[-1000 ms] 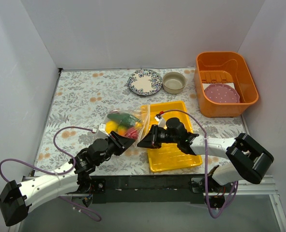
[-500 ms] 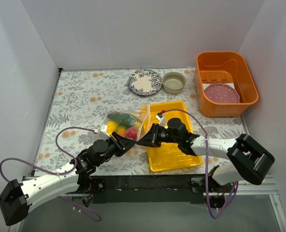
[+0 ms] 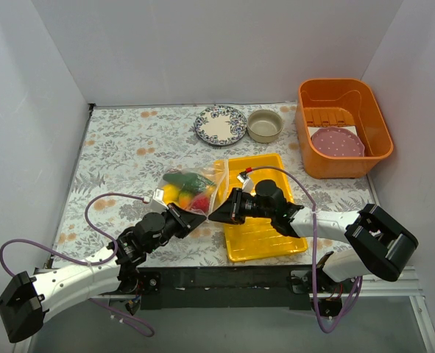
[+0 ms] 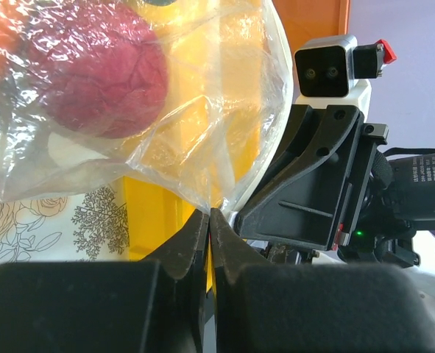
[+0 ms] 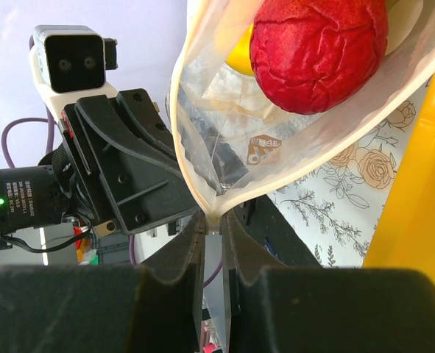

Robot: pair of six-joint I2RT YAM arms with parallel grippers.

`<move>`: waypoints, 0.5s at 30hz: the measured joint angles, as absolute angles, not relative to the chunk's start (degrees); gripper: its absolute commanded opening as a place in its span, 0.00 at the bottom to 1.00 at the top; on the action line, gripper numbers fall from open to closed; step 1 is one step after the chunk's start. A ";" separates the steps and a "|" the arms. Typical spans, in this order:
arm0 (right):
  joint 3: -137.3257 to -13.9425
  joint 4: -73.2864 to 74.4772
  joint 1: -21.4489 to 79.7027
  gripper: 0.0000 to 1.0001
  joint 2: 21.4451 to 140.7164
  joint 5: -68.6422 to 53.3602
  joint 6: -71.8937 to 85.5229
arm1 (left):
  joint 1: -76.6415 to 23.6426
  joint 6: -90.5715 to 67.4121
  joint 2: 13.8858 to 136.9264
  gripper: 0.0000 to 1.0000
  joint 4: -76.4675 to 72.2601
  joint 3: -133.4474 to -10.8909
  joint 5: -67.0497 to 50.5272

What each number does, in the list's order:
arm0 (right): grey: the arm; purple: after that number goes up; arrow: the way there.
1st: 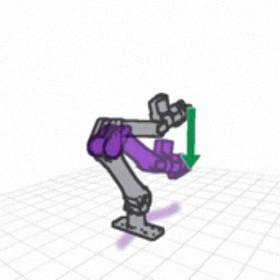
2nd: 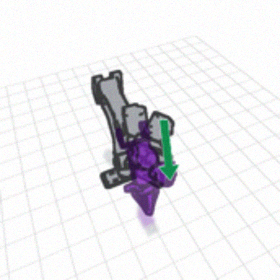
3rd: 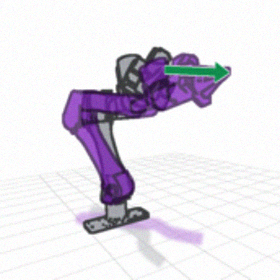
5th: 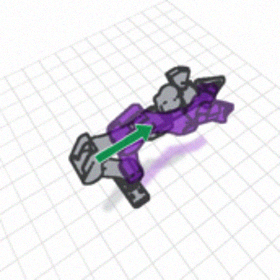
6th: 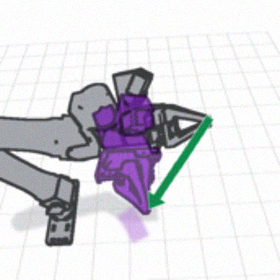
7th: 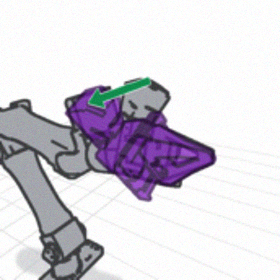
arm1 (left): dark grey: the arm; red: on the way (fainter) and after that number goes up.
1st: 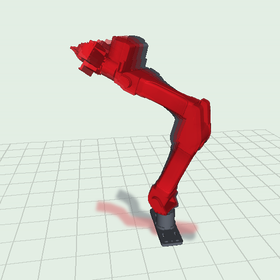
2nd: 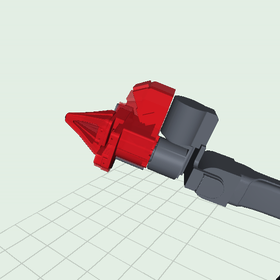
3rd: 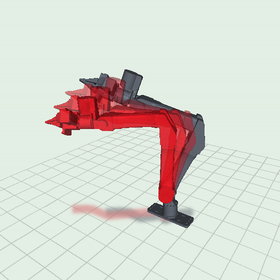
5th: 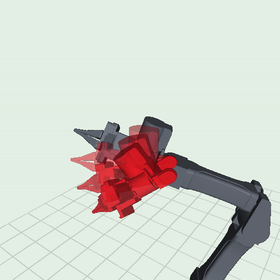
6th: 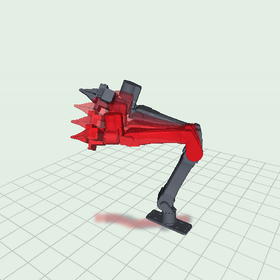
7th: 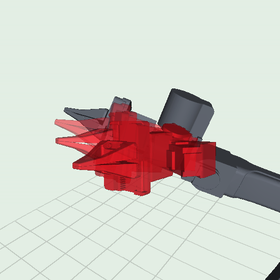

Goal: Place the food in the zip-top bag and seal the zipper
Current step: Zip the zipper food storage bag at the center of the board.

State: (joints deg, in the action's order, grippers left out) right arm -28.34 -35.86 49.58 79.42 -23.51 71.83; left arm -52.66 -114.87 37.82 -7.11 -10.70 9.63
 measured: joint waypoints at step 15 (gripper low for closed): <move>-28.34 -33.52 49.82 0.11 78.83 -21.12 70.70 | -52.64 -114.91 37.52 0.00 -4.69 -10.76 8.49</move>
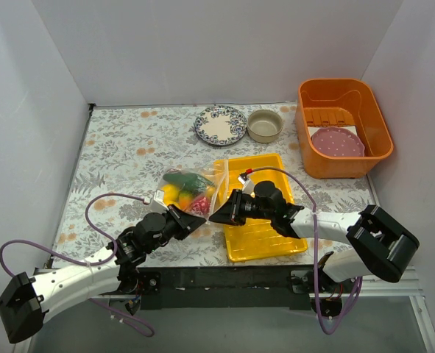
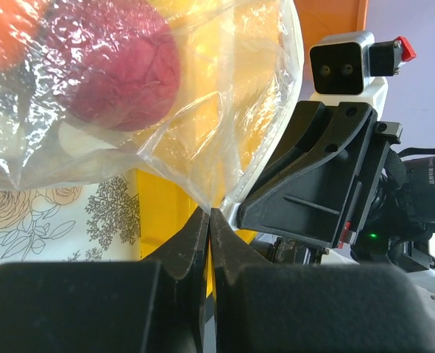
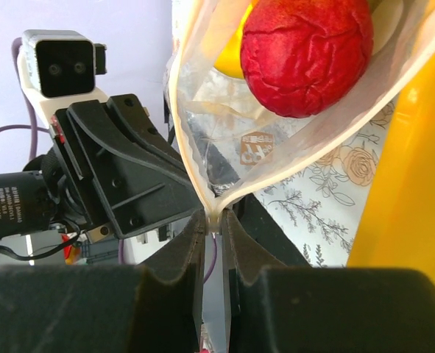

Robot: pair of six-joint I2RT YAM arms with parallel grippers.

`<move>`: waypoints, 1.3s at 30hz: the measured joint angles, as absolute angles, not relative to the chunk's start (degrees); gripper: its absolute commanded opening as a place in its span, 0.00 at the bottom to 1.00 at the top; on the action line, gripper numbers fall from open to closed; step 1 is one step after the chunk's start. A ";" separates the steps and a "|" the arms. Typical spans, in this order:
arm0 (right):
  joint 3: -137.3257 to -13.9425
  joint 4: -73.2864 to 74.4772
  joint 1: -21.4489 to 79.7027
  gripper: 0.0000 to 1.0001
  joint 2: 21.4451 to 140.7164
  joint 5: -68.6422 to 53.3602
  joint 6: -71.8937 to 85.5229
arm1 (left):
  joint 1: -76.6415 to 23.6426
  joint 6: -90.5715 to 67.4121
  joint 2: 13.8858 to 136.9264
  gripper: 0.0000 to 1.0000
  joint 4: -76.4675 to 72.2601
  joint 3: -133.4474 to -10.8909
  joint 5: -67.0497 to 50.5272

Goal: Place the food in the zip-top bag and seal the zipper
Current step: Zip the zipper food storage bag at the center of the board.

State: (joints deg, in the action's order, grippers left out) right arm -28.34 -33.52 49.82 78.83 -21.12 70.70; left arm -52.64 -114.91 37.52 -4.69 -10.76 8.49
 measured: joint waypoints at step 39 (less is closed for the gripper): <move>-27.24 -36.18 49.95 0.08 79.00 -19.44 74.76 | -52.64 -114.89 33.71 0.26 -2.04 -10.85 7.84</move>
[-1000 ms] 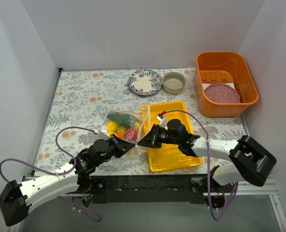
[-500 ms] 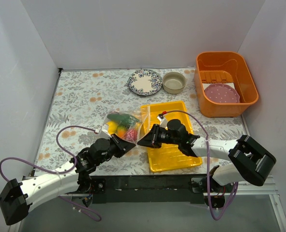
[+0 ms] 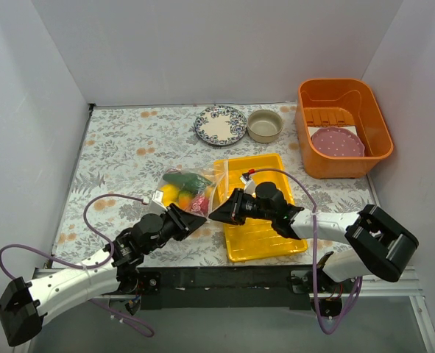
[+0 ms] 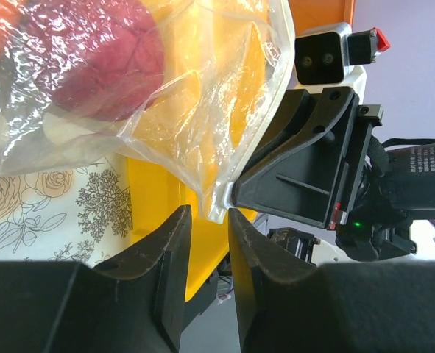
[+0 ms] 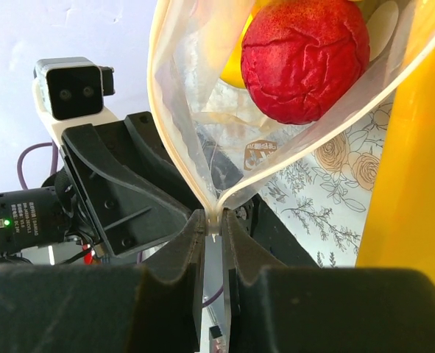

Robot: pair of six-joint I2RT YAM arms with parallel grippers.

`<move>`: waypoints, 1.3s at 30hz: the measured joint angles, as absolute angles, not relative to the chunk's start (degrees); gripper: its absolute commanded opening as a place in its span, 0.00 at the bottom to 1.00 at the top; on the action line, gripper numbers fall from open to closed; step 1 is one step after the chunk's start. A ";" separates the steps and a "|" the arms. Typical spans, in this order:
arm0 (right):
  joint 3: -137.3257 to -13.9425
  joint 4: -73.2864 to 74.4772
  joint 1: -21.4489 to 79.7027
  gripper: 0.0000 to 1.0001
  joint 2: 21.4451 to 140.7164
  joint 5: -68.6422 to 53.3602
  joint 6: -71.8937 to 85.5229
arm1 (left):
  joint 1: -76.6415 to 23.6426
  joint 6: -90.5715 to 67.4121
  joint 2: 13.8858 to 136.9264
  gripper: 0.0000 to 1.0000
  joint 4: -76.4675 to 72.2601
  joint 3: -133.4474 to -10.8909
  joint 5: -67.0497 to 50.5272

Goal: Place the food in the zip-top bag and seal the zipper
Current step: Zip the zipper food storage bag at the center of the board.

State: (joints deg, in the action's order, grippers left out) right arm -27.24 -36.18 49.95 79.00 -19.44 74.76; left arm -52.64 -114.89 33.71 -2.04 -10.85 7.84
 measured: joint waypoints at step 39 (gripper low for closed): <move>-25.85 -40.40 49.78 0.07 80.95 -19.84 77.56 | -52.62 -114.87 38.00 0.00 -5.61 -11.05 7.42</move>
State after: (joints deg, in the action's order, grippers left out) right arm -25.85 -40.40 49.78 80.95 -19.84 77.56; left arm -52.62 -114.87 38.00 -5.61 -11.05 7.42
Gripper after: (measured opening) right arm 0.174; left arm 0.010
